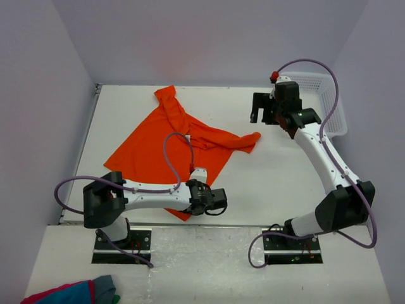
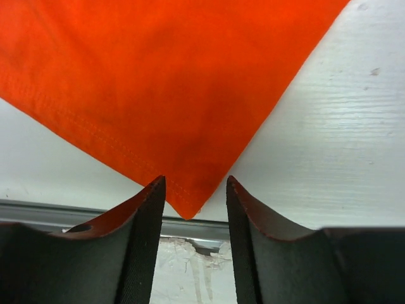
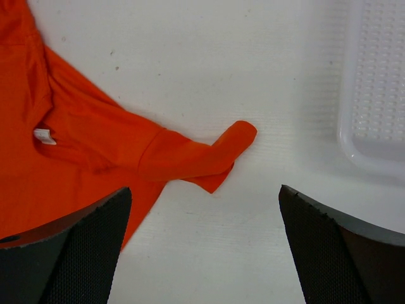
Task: Fold and stack the t-shirts
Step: Flatten out the tshirt
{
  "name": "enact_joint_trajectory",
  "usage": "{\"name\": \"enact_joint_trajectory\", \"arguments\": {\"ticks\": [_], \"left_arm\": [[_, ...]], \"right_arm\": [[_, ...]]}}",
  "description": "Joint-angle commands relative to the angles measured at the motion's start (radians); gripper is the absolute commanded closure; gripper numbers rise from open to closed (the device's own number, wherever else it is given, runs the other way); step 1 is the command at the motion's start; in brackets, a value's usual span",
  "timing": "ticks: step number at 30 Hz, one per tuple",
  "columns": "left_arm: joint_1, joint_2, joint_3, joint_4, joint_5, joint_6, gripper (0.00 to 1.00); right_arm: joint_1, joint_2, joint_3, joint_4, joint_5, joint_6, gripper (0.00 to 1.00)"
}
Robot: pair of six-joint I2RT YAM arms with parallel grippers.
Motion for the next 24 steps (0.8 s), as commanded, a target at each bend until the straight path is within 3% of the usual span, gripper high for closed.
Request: {"name": "enact_joint_trajectory", "arguments": {"ticks": [1, 10, 24], "left_arm": [[-0.007, 0.013, -0.009, -0.05, -0.023, -0.117, 0.57], [-0.038, 0.007, -0.058, 0.009, 0.04, -0.112, 0.51], [-0.072, 0.053, -0.138, 0.1, 0.133, -0.111, 0.53]], "right_arm": [[0.002, -0.078, -0.031, 0.033, -0.038, 0.019, 0.01], [0.002, -0.104, -0.053, 0.024, -0.032, 0.031, 0.01], [0.003, -0.124, -0.086, 0.049, -0.021, 0.037, 0.01]]}}
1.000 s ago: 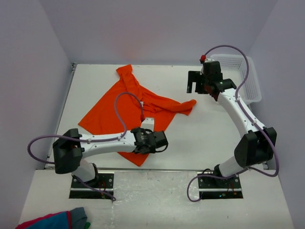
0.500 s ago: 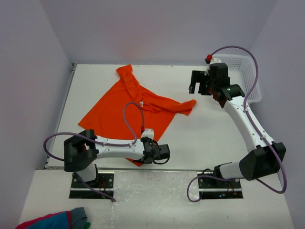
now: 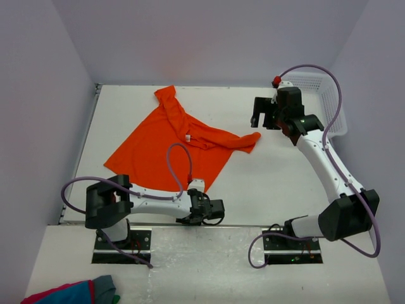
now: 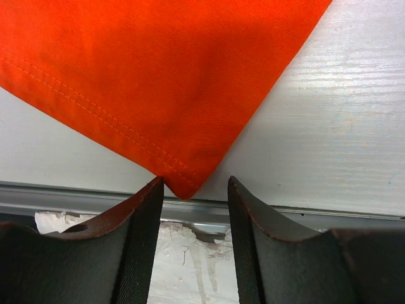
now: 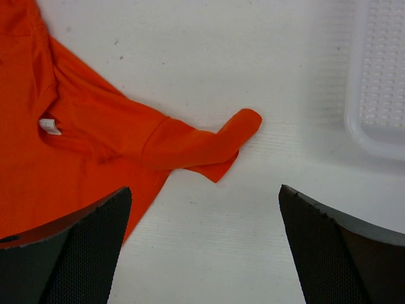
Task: Fold and stack the t-shirts
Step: Flatten out the tshirt
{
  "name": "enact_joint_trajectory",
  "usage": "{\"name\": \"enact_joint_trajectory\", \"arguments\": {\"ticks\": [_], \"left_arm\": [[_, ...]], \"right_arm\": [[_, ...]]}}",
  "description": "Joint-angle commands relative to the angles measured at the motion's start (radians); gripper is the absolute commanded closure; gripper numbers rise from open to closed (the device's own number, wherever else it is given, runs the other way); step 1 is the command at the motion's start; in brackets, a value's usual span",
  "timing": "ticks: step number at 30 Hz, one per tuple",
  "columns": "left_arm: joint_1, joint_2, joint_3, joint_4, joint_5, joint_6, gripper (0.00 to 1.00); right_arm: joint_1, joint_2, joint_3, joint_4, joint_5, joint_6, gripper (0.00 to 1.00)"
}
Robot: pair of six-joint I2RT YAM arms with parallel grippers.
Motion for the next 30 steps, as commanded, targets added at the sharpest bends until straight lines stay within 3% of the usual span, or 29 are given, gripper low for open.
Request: {"name": "enact_joint_trajectory", "arguments": {"ticks": [1, 5, 6, 12, 16, 18, 22, 27, 30], "left_arm": [[-0.001, 0.031, -0.042, 0.047, 0.022, -0.038, 0.53], [0.012, 0.036, -0.064, 0.053, 0.016, -0.046, 0.6], [0.016, 0.031, -0.07, 0.054, 0.018, -0.052, 0.73], [0.042, -0.072, -0.151, 0.031, 0.013, -0.109, 1.0], [0.035, -0.158, -0.13, -0.069, -0.017, -0.167, 1.0], [0.007, -0.216, -0.086, -0.223, -0.057, -0.227, 1.0], [-0.028, -0.329, -0.015, -0.382, -0.093, -0.312, 1.0], [-0.019, -0.562, -0.062, -0.382, -0.108, -0.383, 1.0], [0.053, -0.616, -0.039, -0.384, -0.168, -0.35, 1.0]], "right_arm": [[0.002, -0.04, -0.012, 0.044, -0.001, 0.013, 0.01], [0.002, -0.025, -0.008, 0.03, 0.011, 0.008, 0.01], [0.002, -0.019, -0.008, 0.03, 0.014, 0.008, 0.01], [0.002, 0.001, -0.005, 0.027, 0.031, 0.007, 0.01], [0.002, 0.043, 0.006, 0.001, 0.046, 0.014, 0.01], [0.002, 0.079, 0.021, -0.022, 0.057, 0.031, 0.01], [0.001, 0.144, 0.041, -0.073, 0.061, 0.063, 0.01], [0.002, 0.253, 0.057, -0.139, 0.063, 0.094, 0.01], [0.002, 0.248, 0.02, -0.126, 0.042, 0.102, 0.02]]}}
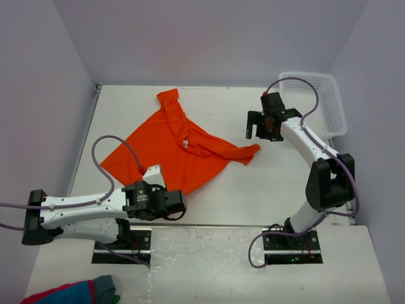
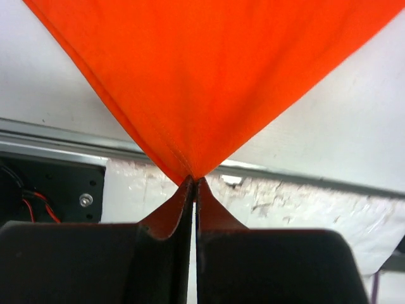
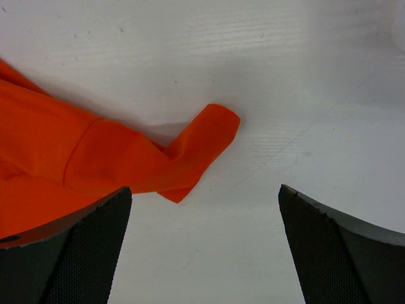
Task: Fold and stack the t-shirts
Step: Flatten out the tshirt
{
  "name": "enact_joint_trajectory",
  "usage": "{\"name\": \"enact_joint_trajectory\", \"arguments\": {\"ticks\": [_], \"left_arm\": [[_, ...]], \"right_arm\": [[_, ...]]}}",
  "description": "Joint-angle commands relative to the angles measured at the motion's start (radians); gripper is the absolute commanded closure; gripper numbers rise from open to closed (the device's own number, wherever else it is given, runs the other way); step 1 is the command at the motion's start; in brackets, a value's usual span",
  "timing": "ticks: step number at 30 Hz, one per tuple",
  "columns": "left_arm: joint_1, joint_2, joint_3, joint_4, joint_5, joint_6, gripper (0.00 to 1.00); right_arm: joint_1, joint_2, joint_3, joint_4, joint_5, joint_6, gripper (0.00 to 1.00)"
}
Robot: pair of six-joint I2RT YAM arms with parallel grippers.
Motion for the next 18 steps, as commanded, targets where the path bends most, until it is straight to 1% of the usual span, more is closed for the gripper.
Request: {"name": "enact_joint_trajectory", "arguments": {"ticks": [1, 2, 3, 4, 5, 7, 8, 12, 13, 16, 18], "left_arm": [[0.073, -0.035, 0.034, -0.06, -0.13, -0.032, 1.0], [0.136, -0.028, 0.07, -0.06, -0.145, -0.006, 1.0], [0.162, -0.02, 0.087, -0.062, -0.171, 0.053, 1.0], [0.188, -0.009, 0.104, -0.06, -0.184, 0.083, 1.0], [0.22, 0.01, 0.136, -0.062, -0.193, 0.103, 1.0], [0.236, 0.032, 0.161, -0.056, -0.213, 0.149, 1.0], [0.241, 0.056, 0.178, -0.054, -0.216, 0.166, 1.0], [0.239, 0.089, 0.172, -0.008, -0.21, 0.203, 1.0], [0.239, 0.089, 0.166, 0.004, -0.198, 0.212, 1.0], [0.241, 0.083, 0.15, 0.02, -0.19, 0.221, 1.0], [0.239, 0.072, 0.143, 0.023, -0.188, 0.223, 1.0]], "right_arm": [[0.002, -0.024, -0.014, -0.016, -0.013, 0.038, 0.02], [0.002, -0.034, -0.024, -0.007, -0.031, 0.049, 0.03], [0.002, -0.039, -0.031, -0.002, -0.047, 0.057, 0.04], [0.002, -0.045, -0.053, 0.006, -0.091, 0.064, 0.05], [0.002, -0.051, -0.064, 0.018, -0.096, 0.07, 0.05], [0.002, -0.07, -0.106, 0.029, -0.096, 0.1, 0.09], [0.004, -0.076, -0.122, 0.045, -0.123, 0.112, 0.11], [0.004, -0.093, -0.203, 0.108, -0.174, 0.155, 0.18], [0.004, -0.099, -0.235, 0.124, -0.192, 0.166, 0.22], [0.002, -0.138, -0.316, 0.219, -0.243, 0.239, 0.27], [-0.001, -0.152, -0.35, 0.295, -0.251, 0.297, 0.27]]}}
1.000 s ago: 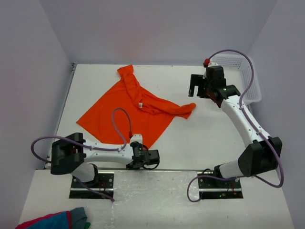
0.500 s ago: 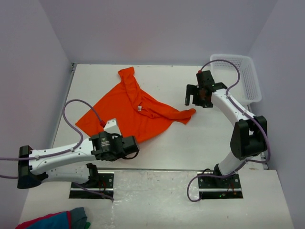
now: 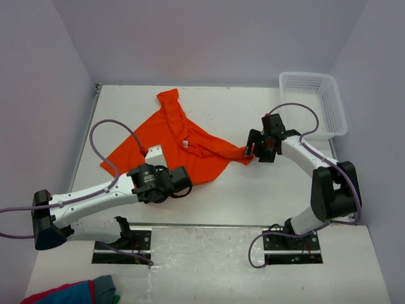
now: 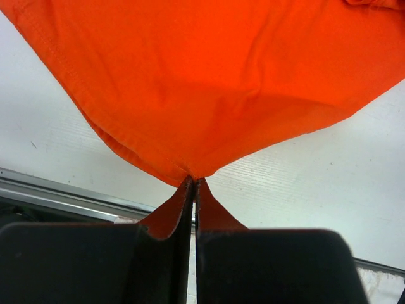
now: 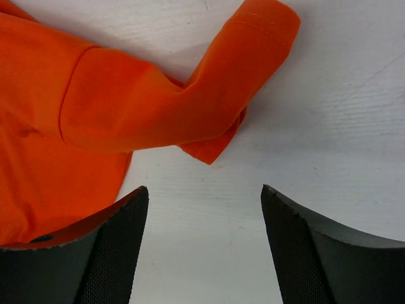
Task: Fold and stack the t-shirts
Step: Flatten out the tshirt
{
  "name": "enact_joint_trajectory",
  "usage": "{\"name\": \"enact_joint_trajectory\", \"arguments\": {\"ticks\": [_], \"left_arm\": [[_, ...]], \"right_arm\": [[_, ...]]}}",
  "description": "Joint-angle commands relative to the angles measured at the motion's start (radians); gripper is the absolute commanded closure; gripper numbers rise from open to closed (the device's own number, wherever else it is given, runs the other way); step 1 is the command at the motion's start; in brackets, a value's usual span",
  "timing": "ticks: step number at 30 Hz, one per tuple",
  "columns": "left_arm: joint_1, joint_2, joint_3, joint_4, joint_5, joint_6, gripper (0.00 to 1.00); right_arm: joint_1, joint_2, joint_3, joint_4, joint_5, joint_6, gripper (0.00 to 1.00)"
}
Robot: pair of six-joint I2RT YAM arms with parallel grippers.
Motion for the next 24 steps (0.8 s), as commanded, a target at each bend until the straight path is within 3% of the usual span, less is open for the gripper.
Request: {"name": "enact_joint_trajectory", "arguments": {"ticks": [1, 12, 19, 24], "left_arm": [[0.005, -0.023, -0.005, 0.02, -0.037, 0.027, 1.0], [0.005, -0.053, -0.013, 0.018, -0.031, 0.038, 1.0], [0.007, -0.043, -0.007, 0.03, -0.028, 0.053, 1.0], [0.005, -0.015, -0.005, 0.059, -0.018, 0.073, 1.0]], "right_arm": [[-0.002, -0.061, -0.047, 0.161, -0.061, 0.117, 0.28], [-0.059, 0.133, -0.001, 0.297, -0.125, 0.196, 0.35], [-0.061, 0.14, -0.032, 0.323, -0.093, 0.196, 0.36], [-0.061, 0.184, 0.009, 0.331, -0.13, 0.179, 0.55]]}}
